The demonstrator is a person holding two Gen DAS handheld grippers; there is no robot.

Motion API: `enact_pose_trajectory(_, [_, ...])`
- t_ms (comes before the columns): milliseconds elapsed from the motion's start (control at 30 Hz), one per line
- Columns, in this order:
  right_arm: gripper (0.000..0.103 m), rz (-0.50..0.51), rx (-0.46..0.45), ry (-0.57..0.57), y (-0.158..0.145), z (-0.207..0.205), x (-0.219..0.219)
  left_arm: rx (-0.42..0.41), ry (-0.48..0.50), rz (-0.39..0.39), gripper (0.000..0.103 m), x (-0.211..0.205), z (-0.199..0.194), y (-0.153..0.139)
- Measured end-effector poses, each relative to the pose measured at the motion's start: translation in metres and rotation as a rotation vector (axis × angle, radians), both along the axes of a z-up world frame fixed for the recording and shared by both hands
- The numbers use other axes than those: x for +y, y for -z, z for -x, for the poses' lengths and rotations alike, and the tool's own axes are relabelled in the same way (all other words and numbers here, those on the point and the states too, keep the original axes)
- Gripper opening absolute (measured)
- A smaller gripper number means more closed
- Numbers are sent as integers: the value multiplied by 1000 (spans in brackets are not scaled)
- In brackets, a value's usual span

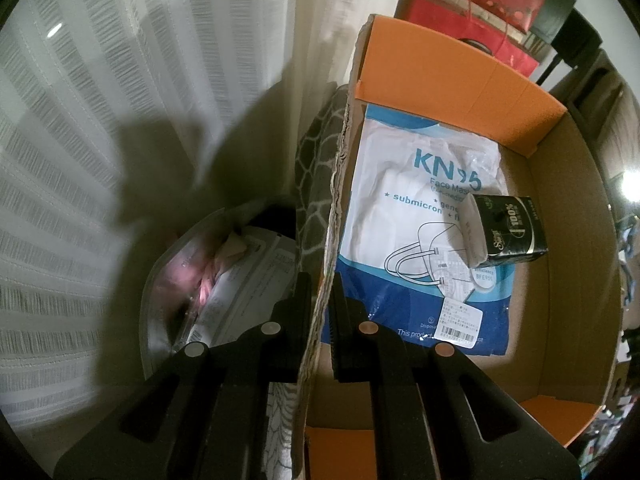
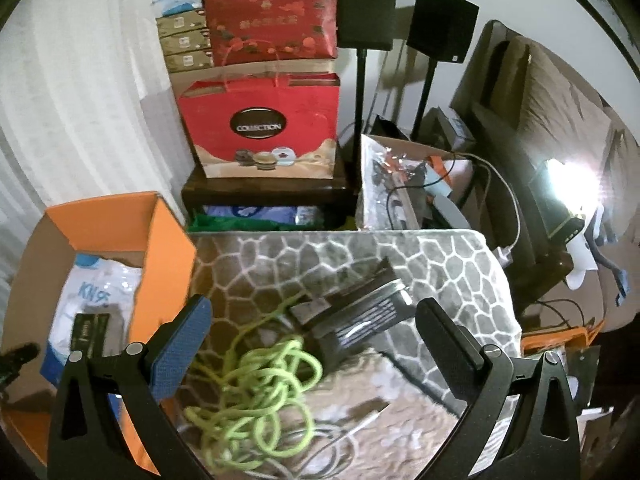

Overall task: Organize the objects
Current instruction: 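Move the right gripper back to the table toward the black pouch, then grasp the black pouch with the right gripper and lift it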

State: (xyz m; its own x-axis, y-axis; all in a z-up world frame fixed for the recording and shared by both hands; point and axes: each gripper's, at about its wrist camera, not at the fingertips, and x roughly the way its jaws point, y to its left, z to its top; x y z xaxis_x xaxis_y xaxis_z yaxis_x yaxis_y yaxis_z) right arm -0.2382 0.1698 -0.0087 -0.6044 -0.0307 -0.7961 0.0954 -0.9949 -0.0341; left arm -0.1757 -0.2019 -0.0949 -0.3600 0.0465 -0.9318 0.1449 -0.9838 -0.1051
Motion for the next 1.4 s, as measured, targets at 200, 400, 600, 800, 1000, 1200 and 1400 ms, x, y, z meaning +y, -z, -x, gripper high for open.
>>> enact_pose_trajectory(200, [102, -16, -9, 25, 13, 11, 19, 0, 3, 4, 8, 0, -2, 0])
enact_pose_trajectory(400, [102, -7, -28, 29, 26, 19, 33, -1, 4, 10, 8, 3, -1, -1])
enact_pose_trajectory(600, [102, 39, -79, 52, 38, 30, 48, 0, 5, 12, 8, 4, 0, -1])
enact_pose_trajectory(800, [102, 83, -134, 66, 53, 37, 53, 0, 6, 16, 8, 4, 0, -1])
enact_pose_trajectory(1000, [102, 152, -186, 98, 65, 43, 55, 1, 8, 19, 8, 5, 1, -2])
enact_pose_trajectory(1200, [102, 216, -229, 136, 74, 50, 57, 0, 7, 19, 8, 6, 1, -2])
enact_pose_trajectory(1400, [97, 225, -241, 159, 77, 60, 52, 0, 6, 18, 7, 7, 1, -2])
